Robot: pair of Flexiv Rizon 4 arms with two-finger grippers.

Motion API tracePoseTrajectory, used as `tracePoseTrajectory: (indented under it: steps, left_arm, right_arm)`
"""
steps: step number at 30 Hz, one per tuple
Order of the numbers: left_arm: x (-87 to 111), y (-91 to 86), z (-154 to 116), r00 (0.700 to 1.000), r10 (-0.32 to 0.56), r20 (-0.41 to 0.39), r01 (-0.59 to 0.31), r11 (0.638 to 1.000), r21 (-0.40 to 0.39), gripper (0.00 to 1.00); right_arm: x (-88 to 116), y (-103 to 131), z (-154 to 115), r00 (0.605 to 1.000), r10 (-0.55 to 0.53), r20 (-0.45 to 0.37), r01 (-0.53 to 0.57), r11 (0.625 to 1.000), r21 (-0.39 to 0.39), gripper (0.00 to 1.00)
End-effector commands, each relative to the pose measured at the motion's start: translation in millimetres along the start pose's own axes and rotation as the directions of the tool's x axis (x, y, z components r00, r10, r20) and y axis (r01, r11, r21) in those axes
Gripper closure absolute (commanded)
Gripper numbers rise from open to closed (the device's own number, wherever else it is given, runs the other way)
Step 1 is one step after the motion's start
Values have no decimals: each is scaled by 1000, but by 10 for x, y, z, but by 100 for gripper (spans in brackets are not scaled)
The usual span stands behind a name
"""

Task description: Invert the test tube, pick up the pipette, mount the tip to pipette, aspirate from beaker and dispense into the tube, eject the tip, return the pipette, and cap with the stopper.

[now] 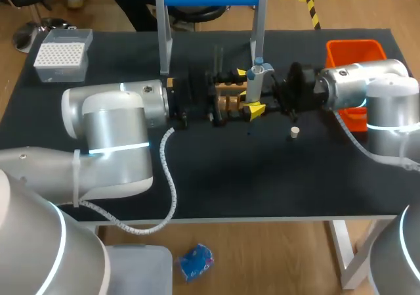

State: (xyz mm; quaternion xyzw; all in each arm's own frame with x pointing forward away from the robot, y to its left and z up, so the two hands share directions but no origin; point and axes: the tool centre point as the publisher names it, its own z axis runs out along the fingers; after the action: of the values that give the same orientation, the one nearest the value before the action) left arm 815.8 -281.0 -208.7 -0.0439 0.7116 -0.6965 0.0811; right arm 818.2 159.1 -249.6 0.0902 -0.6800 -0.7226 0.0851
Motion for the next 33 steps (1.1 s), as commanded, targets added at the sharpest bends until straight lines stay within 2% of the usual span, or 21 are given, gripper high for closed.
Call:
tracePoseTrajectory:
  steps: [1,10,21,23,24,25,26,27,28,33]
  left_arm:
    - [11,3,18,1000,1,6,-1,1000,-1,0]
    - [11,3,18,1000,1,6,-1,1000,-1,0]
    - [11,3,18,1000,1,6,-1,1000,-1,0]
    - [11,3,18,1000,1,6,-1,1000,-1,6]
    - [11,3,18,1000,1,6,-1,1000,-1,9]
    - [11,3,18,1000,1,6,-1,1000,-1,43]
    - [11,3,18,1000,1,6,-1,1000,-1,64]
    - [11,3,18,1000,1,6,-1,1000,-1,76]
    - [11,3,18,1000,1,6,-1,1000,-1,100]
    - [11,3,18,1000,1,6,-1,1000,-1,100]
  right_arm:
    - [-19,-21,1,1000,-7,15,7,1000,2,100]
    - [-14,-41,12,997,-28,66,29,1000,-10,100]
    - [-20,-40,39,997,-32,75,34,999,-21,100]
    - [-16,-47,40,997,-32,76,34,999,-22,100]
    - [-16,-51,40,996,-32,78,33,999,-22,100]
    - [-16,-52,39,996,-31,79,33,999,-23,100]
    - [-16,-52,39,996,-30,80,32,999,-24,100]
    - [-16,-53,40,996,-30,81,32,999,-25,100]
    - [-16,-53,40,996,-30,82,32,999,-26,100]
    - [-10,-53,45,996,-30,85,33,999,-31,100]
